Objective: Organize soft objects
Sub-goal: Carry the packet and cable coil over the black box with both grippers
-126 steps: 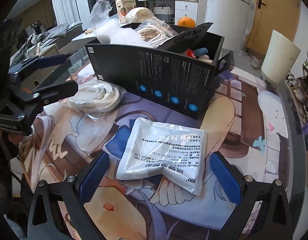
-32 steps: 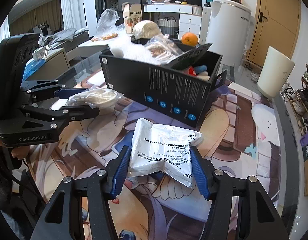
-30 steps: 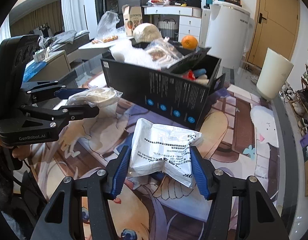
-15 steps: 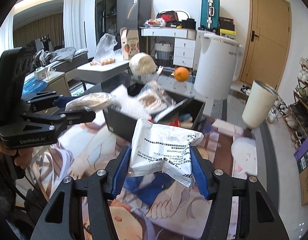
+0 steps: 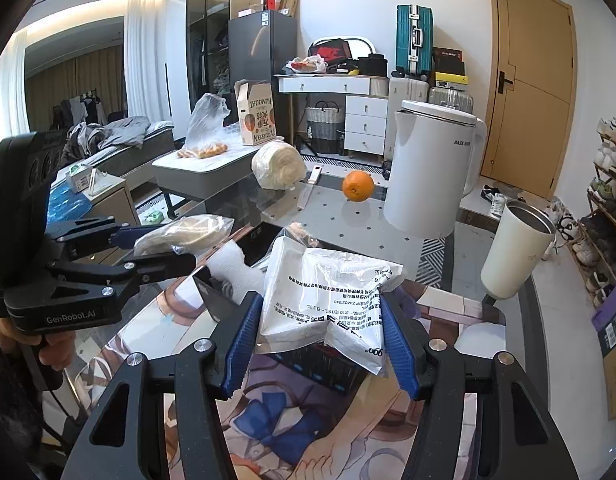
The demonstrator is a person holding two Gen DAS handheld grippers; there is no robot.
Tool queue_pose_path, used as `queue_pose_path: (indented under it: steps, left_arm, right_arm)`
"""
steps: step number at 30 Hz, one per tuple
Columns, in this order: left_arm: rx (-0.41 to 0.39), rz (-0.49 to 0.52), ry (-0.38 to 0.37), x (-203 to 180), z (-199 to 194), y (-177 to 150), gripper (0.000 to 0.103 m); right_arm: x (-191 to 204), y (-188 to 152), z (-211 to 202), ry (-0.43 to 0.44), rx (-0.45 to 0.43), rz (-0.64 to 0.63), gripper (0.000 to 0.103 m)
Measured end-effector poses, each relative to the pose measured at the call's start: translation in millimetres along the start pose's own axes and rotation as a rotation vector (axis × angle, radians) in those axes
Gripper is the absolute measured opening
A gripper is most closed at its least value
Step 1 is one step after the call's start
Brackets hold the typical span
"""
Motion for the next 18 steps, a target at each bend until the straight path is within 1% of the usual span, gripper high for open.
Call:
queue_pose_path:
  steps: [6,11,15,18]
  left_arm:
    - [-0.001,-0.009,0.008,9.5,7.5,4.5,0.045]
    - [0.002,-0.024,0.043,27.7,7.6,12.9,0.045]
    - [0.008,-0.048,0.048,39.4,12.7,18.5,0.045]
    - [0.023,-0.046,0.058,42.0,18.0,20.6,0.045]
  right_arm:
    - [-0.9,11.9,8.4,0.008,-0.012,-0.004,0.059]
    - [-3.8,29.4,15.7,0.027,-0.027,0.006,0.059]
    - [-8.2,41.3,26.9,0.037,-0.022,0.016,0.059]
    - [-9.0,46.6,32.6,0.049,-0.018,0.019,0.059]
Point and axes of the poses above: each gripper's, at about its wrist camera, not at the fingertips, and z roughly the way its jaws point, x to its left, y to its top, the point moved 8 cm from there along z, roughly the way its jaws point, and after that the axes turned 8 degrees about z, right-handed, at the moved point
